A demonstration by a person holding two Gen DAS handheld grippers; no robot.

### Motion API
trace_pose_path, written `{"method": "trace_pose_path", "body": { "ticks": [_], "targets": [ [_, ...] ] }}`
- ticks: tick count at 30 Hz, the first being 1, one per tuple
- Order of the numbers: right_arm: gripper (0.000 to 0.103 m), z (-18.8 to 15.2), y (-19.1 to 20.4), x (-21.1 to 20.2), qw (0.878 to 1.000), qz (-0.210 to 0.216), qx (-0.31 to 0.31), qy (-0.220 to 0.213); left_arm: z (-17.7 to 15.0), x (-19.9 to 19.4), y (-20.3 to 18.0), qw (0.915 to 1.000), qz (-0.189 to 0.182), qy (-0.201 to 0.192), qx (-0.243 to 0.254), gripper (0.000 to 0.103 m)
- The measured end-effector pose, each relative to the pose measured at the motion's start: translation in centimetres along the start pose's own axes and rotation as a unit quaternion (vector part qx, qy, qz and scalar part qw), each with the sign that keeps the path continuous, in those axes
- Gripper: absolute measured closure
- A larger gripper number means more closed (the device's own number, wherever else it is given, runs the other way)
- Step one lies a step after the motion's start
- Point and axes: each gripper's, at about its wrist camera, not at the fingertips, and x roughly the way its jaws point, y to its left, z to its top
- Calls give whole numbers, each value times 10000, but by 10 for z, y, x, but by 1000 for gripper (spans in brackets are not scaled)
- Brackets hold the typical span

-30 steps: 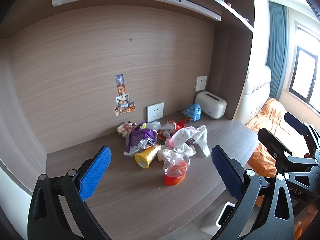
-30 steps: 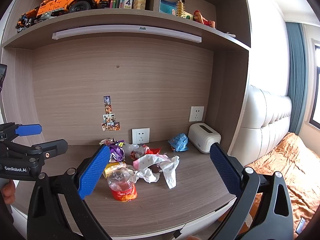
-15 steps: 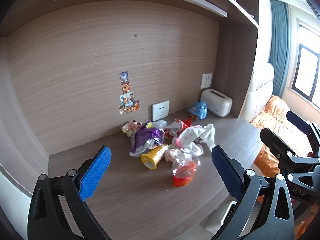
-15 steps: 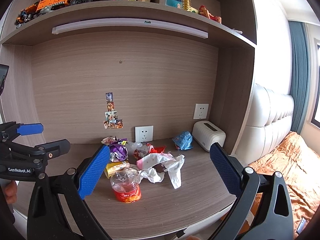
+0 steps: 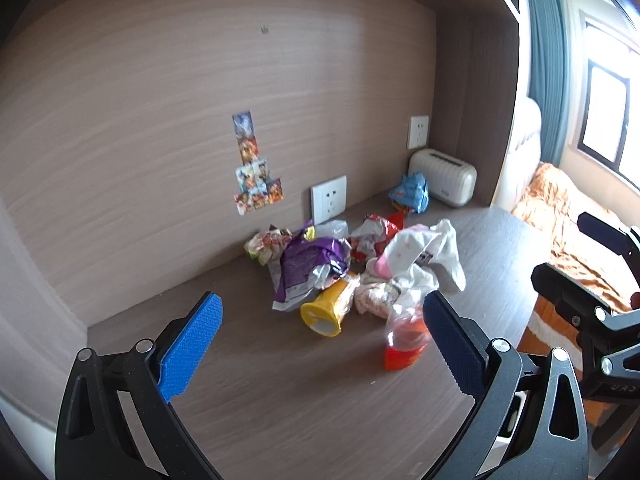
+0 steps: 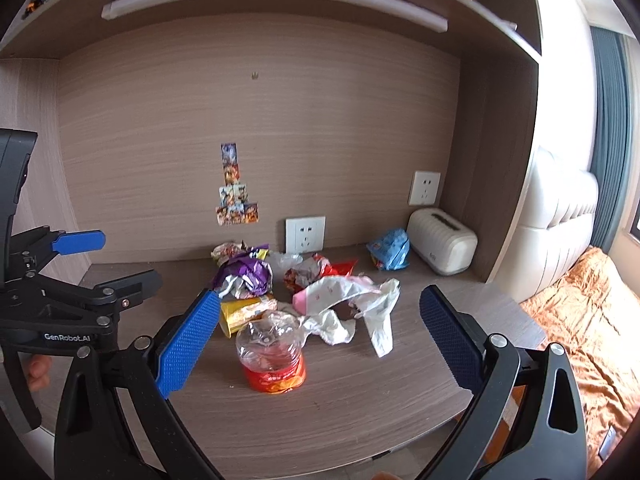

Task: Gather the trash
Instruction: 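Close the right gripper on the clear bottle while the left gripper grasps the yellow cup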

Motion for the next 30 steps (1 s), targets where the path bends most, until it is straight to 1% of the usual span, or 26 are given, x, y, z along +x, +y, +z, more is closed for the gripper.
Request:
{"method": "trace_pose_path", "body": {
  "ticks": [6, 9, 14, 18, 22, 25, 28, 30],
  "targets": [
    [3, -21, 16, 38, 9989, -40, 12, 463, -9, 50, 8, 9988, -332, 158, 327, 5],
    [3, -33, 22, 58, 9976, -44, 50, 684, -16, 78, 8, 9975, -405, 249, 531, 5],
    [3, -51, 37, 87, 9952, -250, -48, 949, -25, 118, 10, 9948, -500, 332, 821, 5],
    [3, -62, 44, 104, 9931, -349, 10, 1120, -31, 138, 11, 9920, -653, 394, 1004, 5],
    [3, -70, 47, 115, 9912, -452, 100, 1242, -36, 155, 13, 9887, -953, 553, 1013, 5],
    [3, -73, 47, 121, 9898, -523, 179, 1311, -37, 160, 15, 9873, -1096, 576, 999, 5],
    [3, -73, 47, 123, 9893, -593, 209, 1317, -39, 165, 16, 9832, -1402, 659, 970, 5],
    [3, -73, 48, 127, 9890, -662, 194, 1311, -43, 169, 15, 9809, -1490, 746, 999, 5]
  ]
}}
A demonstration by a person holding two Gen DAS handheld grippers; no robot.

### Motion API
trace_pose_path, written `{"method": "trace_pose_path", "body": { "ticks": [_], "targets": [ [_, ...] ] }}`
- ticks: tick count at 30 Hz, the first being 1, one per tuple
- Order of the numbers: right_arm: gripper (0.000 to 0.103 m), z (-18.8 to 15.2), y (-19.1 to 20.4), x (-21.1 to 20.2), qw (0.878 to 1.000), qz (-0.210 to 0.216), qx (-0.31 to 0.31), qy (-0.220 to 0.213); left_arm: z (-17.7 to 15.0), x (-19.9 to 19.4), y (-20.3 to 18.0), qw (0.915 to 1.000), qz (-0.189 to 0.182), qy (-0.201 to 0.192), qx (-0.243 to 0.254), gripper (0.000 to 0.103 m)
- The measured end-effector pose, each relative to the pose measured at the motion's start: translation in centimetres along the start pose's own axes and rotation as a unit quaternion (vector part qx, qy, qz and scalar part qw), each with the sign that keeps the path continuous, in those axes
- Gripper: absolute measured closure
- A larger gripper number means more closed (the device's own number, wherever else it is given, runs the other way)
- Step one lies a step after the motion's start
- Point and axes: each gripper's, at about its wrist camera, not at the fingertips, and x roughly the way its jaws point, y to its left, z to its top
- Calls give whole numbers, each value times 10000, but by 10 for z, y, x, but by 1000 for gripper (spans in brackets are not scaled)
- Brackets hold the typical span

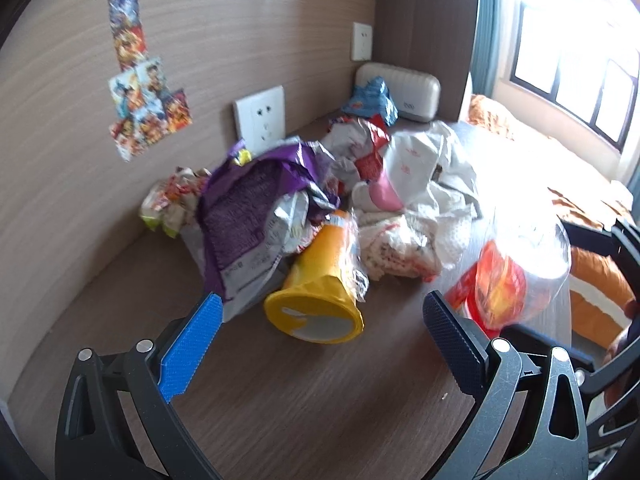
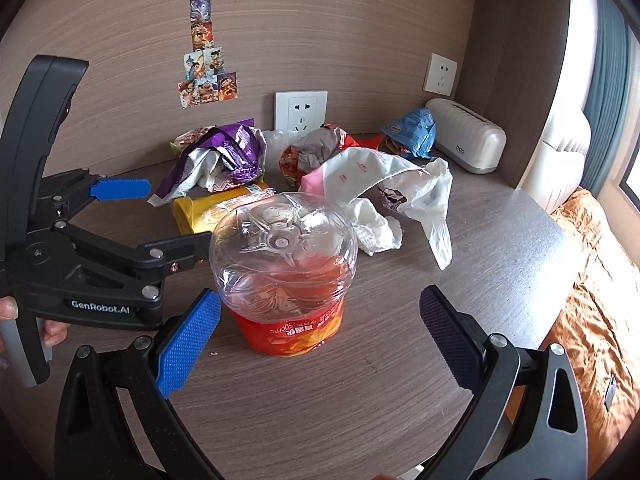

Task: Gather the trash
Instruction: 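Close the right gripper on the clear bottle while the left gripper grasps the yellow cup, then carry the bottle and yellow cup over the white bin and release the cup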

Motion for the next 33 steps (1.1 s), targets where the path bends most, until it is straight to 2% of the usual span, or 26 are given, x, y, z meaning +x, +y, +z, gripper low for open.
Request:
{"method": "trace_pose_path", "body": {
  "ticks": [7, 14, 16, 18, 19, 22, 23, 24, 26, 30, 33],
  "targets": [
    [3, -3, -4, 4, 9999, -121, 76, 64, -4, 12, -4, 9988, -446, 149, 136, 5],
    [3, -3, -4, 13, 9998, -186, 68, 76, -4, 21, -2, 9981, -567, 171, 144, 7],
    [3, -1, -2, 17, 9998, -206, -1, 28, -1, 26, 0, 9977, -628, 178, 170, 13],
    [3, 0, 0, 21, 9996, -240, -133, -44, 1, 34, 0, 9974, -648, 204, 247, 24],
    [3, 0, 0, 23, 9995, -261, -178, -85, 3, 40, 1, 9975, -606, 231, 297, 26],
    [3, 1, 1, 28, 9994, -203, -211, -197, 6, 48, 3, 9965, -691, 378, 286, 40],
    [5, 1, 1, 30, 9995, -153, -189, -222, 7, 51, 4, 9960, -739, 426, 282, 49],
    [7, 1, 1, 31, 9995, -60, -169, -254, 8, 54, 4, 9956, -762, 467, 292, 49],
    [30, 2, 2, 33, 9995, 110, -138, -253, 11, 57, 2, 9958, -716, 455, 342, 49],
    [31, 7, 3, 28, 9992, 284, 2, -280, 14, 57, -1, 9964, -619, 460, 357, 49],
    [31, 17, -2, 8, 9987, 236, 40, -454, 17, 41, -6, 9970, -565, 431, 314, 49]
  ]
}}
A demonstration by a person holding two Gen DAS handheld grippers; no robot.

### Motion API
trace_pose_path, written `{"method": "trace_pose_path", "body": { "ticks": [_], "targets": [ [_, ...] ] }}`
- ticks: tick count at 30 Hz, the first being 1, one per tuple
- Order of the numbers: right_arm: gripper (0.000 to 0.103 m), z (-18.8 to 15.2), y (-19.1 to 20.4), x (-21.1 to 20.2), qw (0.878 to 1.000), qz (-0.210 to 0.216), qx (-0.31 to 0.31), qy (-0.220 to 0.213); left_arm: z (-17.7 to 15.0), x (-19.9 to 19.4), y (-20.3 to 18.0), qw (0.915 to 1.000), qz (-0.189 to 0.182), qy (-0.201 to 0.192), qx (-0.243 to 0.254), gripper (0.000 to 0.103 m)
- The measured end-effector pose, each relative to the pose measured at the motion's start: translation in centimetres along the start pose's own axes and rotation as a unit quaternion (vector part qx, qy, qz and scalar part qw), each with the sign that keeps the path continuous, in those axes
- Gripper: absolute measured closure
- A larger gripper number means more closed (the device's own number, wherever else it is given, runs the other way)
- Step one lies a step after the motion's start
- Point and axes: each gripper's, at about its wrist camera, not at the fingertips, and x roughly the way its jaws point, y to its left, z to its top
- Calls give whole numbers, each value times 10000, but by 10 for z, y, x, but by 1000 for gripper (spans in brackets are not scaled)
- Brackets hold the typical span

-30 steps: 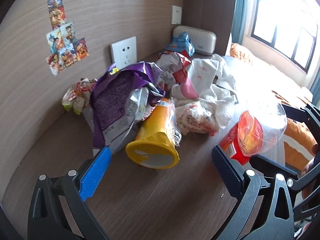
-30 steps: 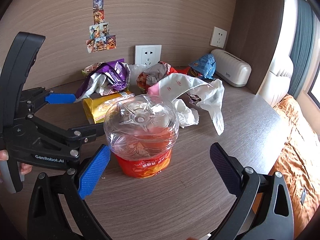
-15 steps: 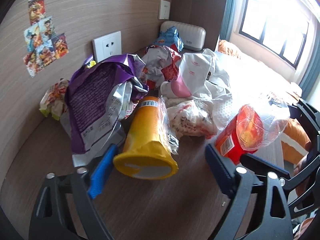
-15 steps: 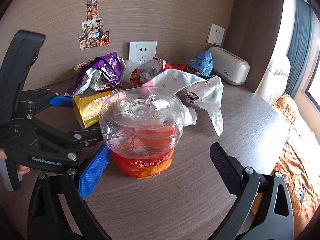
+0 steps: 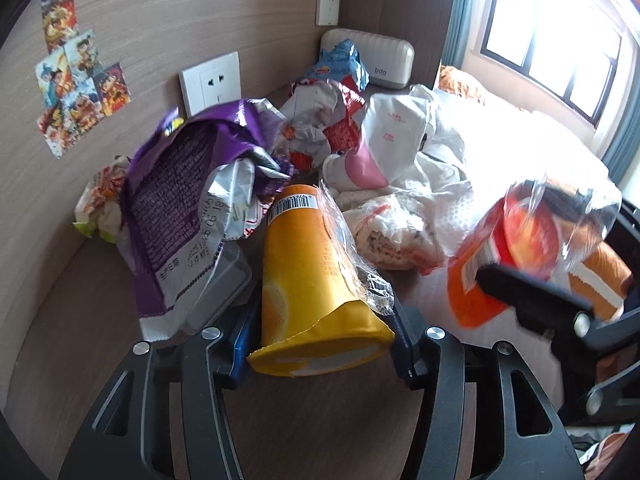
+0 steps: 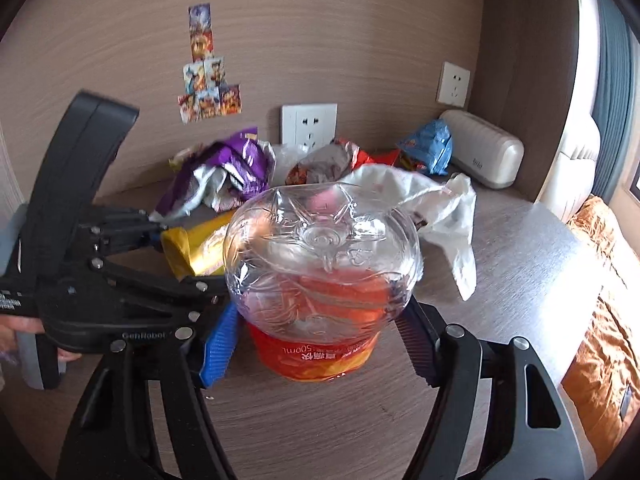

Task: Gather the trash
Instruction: 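Carry the bottle and yellow cup over the white bin and release the cup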

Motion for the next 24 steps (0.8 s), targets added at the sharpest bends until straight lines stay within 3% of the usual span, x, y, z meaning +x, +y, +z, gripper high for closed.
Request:
{"method": "trace_pose_path", "body": {
  "ticks": [7, 11, 18, 24],
  "targets": [
    [31, 30, -25, -66, 9976, -360, 57, -587, 21, -55, -24, 9992, 25, -384, -78, 49],
    [31, 29, -49, -95, 9954, -547, 161, -768, 34, -72, -55, 9983, -19, -575, -4, 49],
    [31, -5, -125, -150, 9905, -1053, 388, -799, 50, -66, -148, 9970, -412, -584, 290, 49],
    [31, -66, -215, -179, 9842, -1488, 896, -348, 57, -18, -253, 9921, -1050, -262, 642, 49]
  ]
}}
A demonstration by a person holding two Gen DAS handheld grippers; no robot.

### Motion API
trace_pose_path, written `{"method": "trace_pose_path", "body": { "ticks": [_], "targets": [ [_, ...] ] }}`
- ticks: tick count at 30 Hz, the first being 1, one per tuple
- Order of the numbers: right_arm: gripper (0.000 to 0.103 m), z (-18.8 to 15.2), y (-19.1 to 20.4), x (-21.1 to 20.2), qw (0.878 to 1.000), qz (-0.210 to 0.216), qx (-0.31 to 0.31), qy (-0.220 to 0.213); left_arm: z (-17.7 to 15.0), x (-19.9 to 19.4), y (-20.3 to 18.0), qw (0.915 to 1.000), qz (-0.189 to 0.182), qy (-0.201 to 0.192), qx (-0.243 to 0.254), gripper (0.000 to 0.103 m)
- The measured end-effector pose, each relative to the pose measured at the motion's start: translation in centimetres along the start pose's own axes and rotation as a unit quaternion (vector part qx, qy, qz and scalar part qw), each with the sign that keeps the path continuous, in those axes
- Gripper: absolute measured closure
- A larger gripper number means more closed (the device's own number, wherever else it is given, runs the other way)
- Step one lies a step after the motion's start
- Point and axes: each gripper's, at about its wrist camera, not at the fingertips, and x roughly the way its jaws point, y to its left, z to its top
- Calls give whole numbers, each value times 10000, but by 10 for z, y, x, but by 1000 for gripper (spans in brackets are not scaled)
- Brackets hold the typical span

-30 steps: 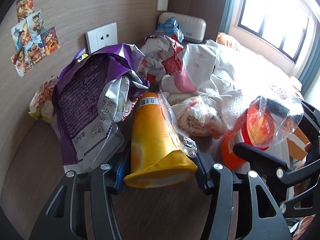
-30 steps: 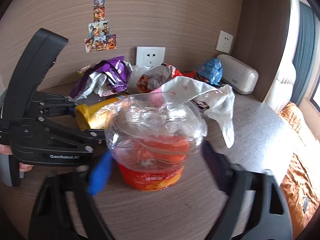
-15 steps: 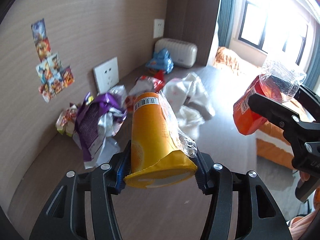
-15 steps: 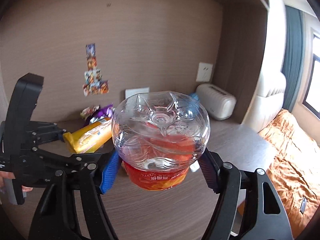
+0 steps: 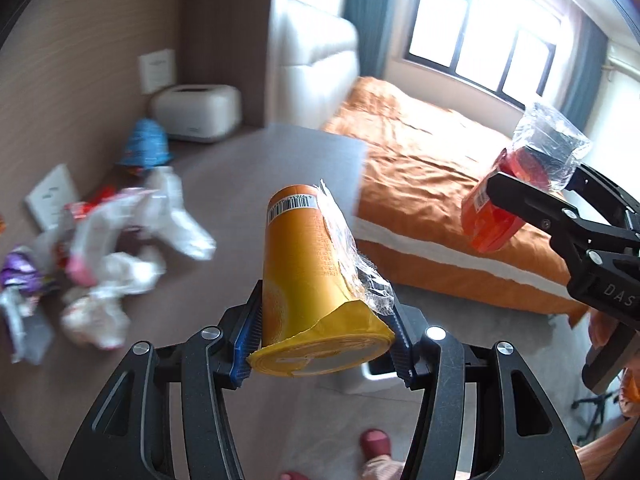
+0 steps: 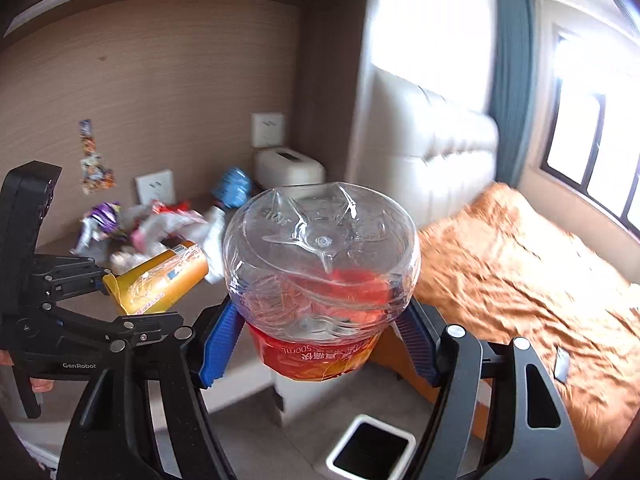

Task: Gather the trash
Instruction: 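Carry the bottle and yellow cup over the white bin and release the cup, then open the right gripper to drop the clear bottle into the bin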

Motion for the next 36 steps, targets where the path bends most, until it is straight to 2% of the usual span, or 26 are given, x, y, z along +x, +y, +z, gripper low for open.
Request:
{"method": "trace_pose_path", "body": {
  "ticks": [5, 11, 19, 26, 31, 32, 33, 34, 35, 36],
  "targets": [
    [31, -40, -72, 10, 9975, -449, 389, 370, -1, 72, -79, 9971, -455, 359, 498, 49],
    [31, -95, -117, 45, 9909, -708, 756, 862, -21, 162, -132, 9893, -750, 809, 958, 49],
    [31, -190, -149, 131, 9793, -667, 1224, 1465, -68, 285, -149, 9753, -1161, 1607, 971, 49],
    [31, -286, -159, 223, 9689, -694, 1380, 1934, -127, 402, -156, 9662, -1241, 2105, 814, 49],
    [31, -337, -161, 259, 9596, -612, 1564, 2256, -154, 446, -160, 9626, -1269, 2306, 636, 49],
    [31, -343, -162, 262, 9583, -596, 1628, 2270, -159, 443, -162, 9623, -1246, 2328, 659, 45],
    [30, -348, -163, 265, 9569, -573, 1671, 2306, -162, 451, -162, 9612, -1240, 2371, 674, 21],
    [16, -355, -165, 269, 9547, -492, 1729, 2370, -168, 452, -162, 9595, -1223, 2441, 691, 5],
    [5, -361, -166, 272, 9533, -464, 1763, 2407, -174, 461, -162, 9603, -1202, 2414, 719, 5],
    [4, -363, -167, 274, 9527, -486, 1755, 2432, -178, 467, -162, 9589, -1268, 2421, 762, 5]
  ]
}}
